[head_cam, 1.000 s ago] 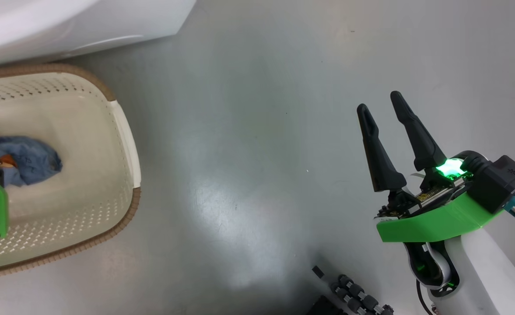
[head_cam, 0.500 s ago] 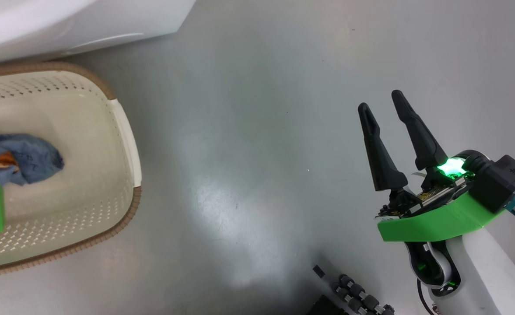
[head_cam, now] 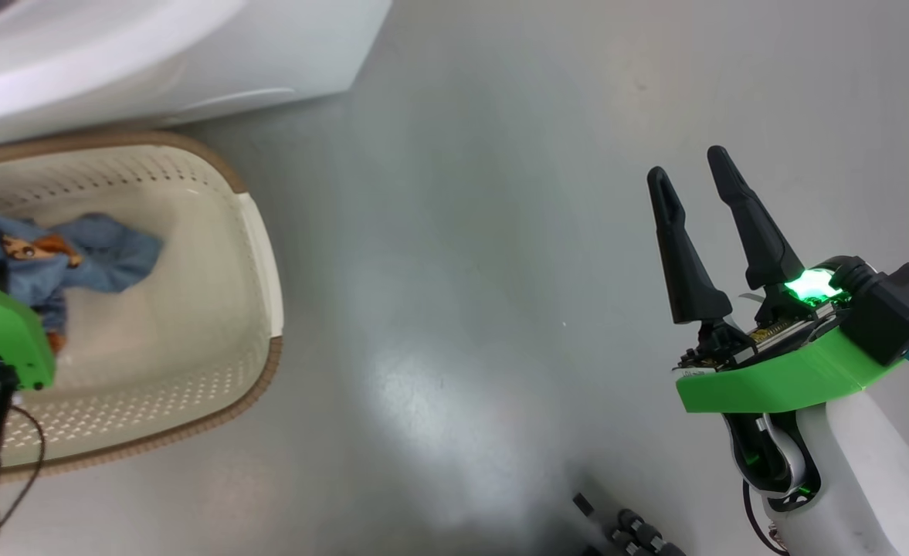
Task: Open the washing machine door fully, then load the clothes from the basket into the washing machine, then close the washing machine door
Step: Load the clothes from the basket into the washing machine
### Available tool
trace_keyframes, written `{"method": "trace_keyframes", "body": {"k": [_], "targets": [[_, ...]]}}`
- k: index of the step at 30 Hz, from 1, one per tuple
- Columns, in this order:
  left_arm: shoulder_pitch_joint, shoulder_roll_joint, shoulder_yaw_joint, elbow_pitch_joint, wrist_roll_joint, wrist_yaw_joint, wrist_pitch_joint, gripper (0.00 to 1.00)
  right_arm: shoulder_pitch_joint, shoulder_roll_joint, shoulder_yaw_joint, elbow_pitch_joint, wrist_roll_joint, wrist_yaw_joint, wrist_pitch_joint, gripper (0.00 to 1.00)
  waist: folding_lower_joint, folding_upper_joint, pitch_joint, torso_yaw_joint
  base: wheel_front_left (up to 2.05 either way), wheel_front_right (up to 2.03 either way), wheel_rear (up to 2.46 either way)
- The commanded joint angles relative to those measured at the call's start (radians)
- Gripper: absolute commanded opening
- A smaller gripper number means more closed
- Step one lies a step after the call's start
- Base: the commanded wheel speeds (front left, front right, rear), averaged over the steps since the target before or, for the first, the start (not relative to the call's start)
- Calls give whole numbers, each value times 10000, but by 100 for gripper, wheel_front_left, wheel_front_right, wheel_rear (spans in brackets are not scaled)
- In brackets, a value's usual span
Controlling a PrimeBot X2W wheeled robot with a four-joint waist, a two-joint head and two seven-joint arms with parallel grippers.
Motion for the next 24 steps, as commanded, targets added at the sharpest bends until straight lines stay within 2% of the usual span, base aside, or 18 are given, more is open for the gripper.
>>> {"method": "trace_keyframes", "body": {"k": [1, 15, 24], "targets": [[418, 377, 234, -48, -71, -28, -158, 0, 186, -110, 113, -145, -29, 54, -90, 100, 0, 0, -282, 188, 0, 0, 0], [1288, -463, 668, -49, -904, -344, -1502, 0, 394, -373, -108, 184, 151, 54, -90, 100, 0, 0, -2012, 564, 0, 0, 0], [2162, -790, 692, -486, -1086, -534, -1873, 0, 1019, -718, -288, 428, 310, 54, -90, 100, 0, 0, -3318, 834, 0, 0, 0]]}}
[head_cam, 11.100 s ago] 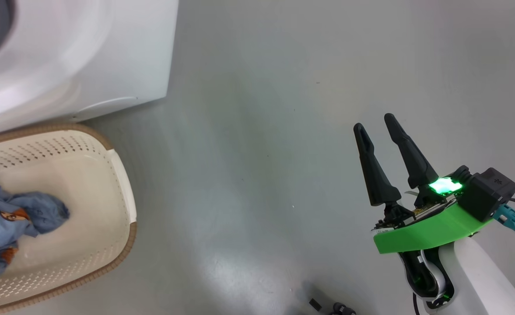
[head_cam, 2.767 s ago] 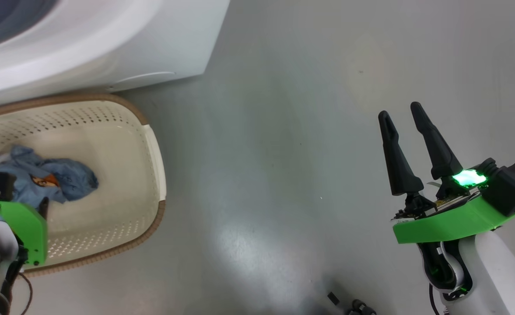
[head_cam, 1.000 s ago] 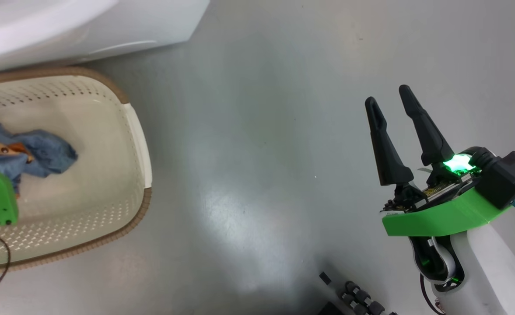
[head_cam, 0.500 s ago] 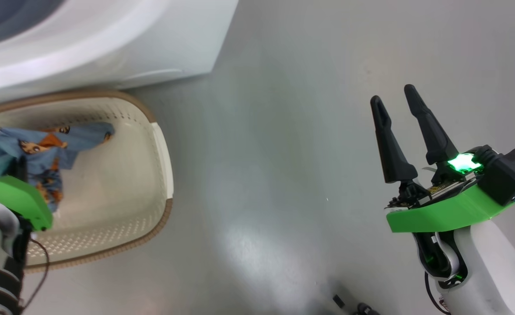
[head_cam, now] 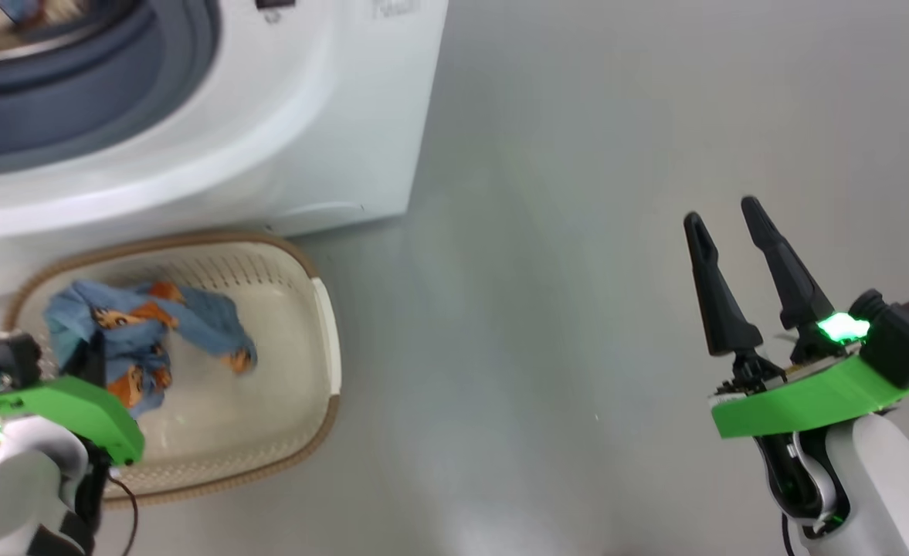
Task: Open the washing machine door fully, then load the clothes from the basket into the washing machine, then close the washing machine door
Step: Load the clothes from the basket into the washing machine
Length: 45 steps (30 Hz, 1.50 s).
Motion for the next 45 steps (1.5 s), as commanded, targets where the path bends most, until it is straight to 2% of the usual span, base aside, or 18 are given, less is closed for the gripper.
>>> {"method": "trace_keyframes", "body": {"k": [1, 7, 29, 45], "targets": [[421, 332, 217, -373, -37, -93, -143, 0, 390, -222, 58, -145, 204, 54, -80, 100, 1, 0, -826, 274, 0, 0, 0], [1103, 266, 433, -1503, -18, -107, -158, 0, 769, -326, -88, -88, 261, 54, -80, 100, 1, 0, -1327, 429, 0, 0, 0], [4338, 167, 1724, -6800, 762, 405, -162, 0, 2023, -706, -633, -18, 462, 54, -80, 100, 1, 0, -3015, 761, 0, 0, 0], [6876, 166, 2350, -10426, 647, 1164, 17, 0, 2875, -1004, -1129, -125, 568, 54, -80, 100, 1, 0, -3856, 1038, 0, 0, 0]]}}
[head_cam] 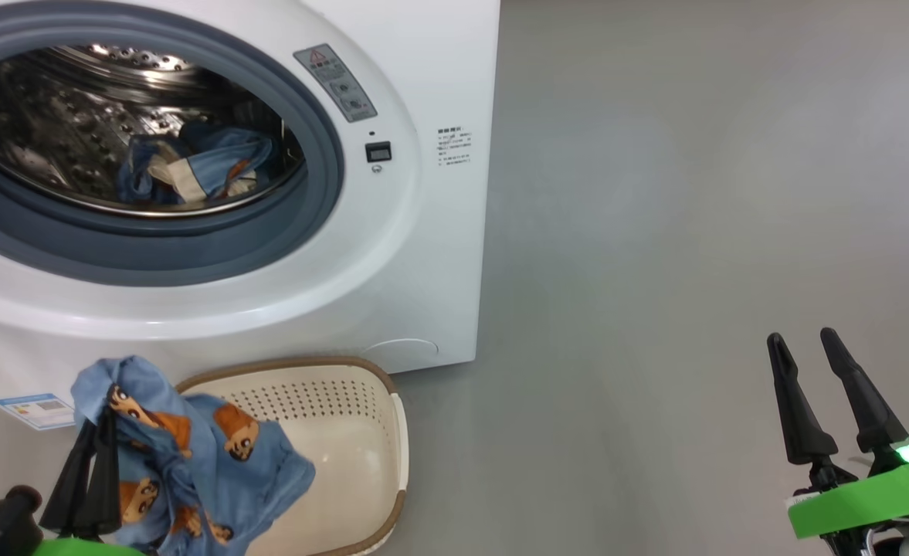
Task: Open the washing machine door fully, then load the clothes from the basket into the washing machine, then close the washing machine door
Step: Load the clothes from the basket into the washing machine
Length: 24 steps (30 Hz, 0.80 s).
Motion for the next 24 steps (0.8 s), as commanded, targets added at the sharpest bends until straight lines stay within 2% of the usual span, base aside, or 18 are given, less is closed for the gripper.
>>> {"method": "trace_keyframes", "body": {"k": [1, 12, 24], "targets": [[-75, 293, 411, -425, 16, 92, 11, 0, 62, -264, 114, -257, 50, 54, -80, 100, 1, 0, -119, 82, 0, 0, 0], [697, 365, 411, -2085, 3, 602, 578, 0, 278, -236, -87, -391, 42, 54, -80, 100, 1, 0, -160, 146, 0, 0, 0], [-440, 499, 248, -1833, -87, 654, 1081, 0, 130, -62, -41, -446, -15, 54, -80, 100, 1, 0, 243, 19, 0, 0, 0]]}}
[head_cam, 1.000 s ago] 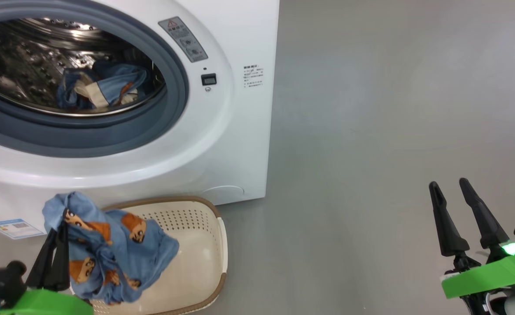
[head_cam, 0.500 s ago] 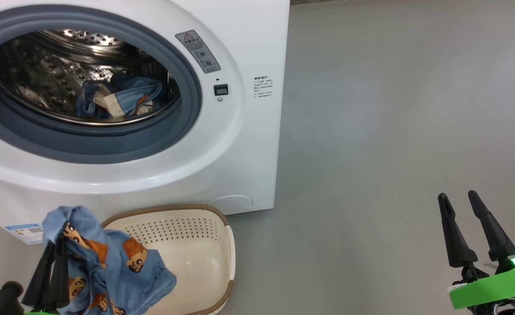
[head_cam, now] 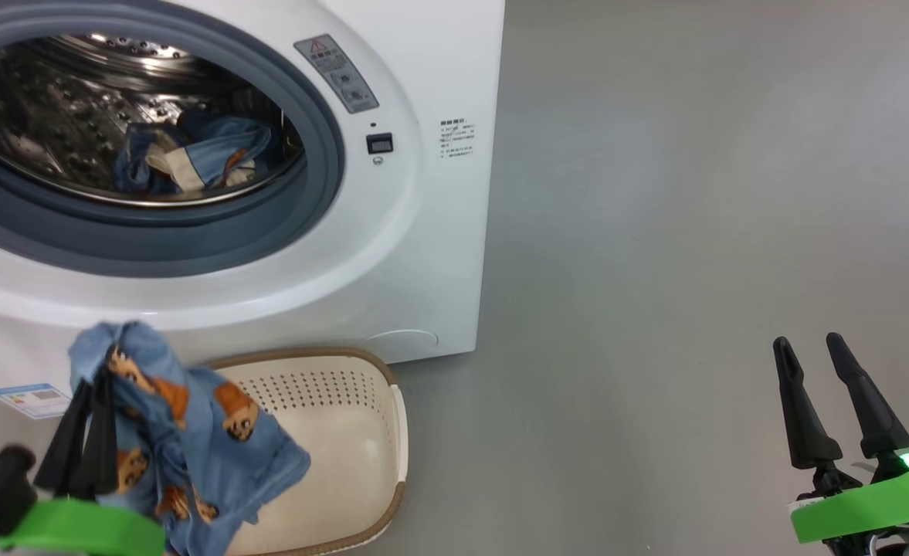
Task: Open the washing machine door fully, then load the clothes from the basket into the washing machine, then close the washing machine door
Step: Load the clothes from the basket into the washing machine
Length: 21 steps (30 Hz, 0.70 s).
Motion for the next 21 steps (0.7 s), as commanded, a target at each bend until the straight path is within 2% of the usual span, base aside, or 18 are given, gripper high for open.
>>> {"method": "trace_keyframes", "body": {"k": [1, 15, 21], "targets": [[-641, 303, 329, -109, -34, 19, 27, 0, -187, -157, 180, -276, -21, 54, -80, 100, -1, 0, 133, -38, 0, 0, 0], [-3407, 635, 211, 1734, -124, -226, 326, 0, -711, 281, 372, -267, -129, 54, -80, 100, -1, 0, 985, -411, 0, 0, 0], [-4724, 951, 146, 3045, -1, -330, 362, 0, -945, 447, 535, -235, -151, 54, -80, 100, -1, 0, 1408, -677, 0, 0, 0]]}}
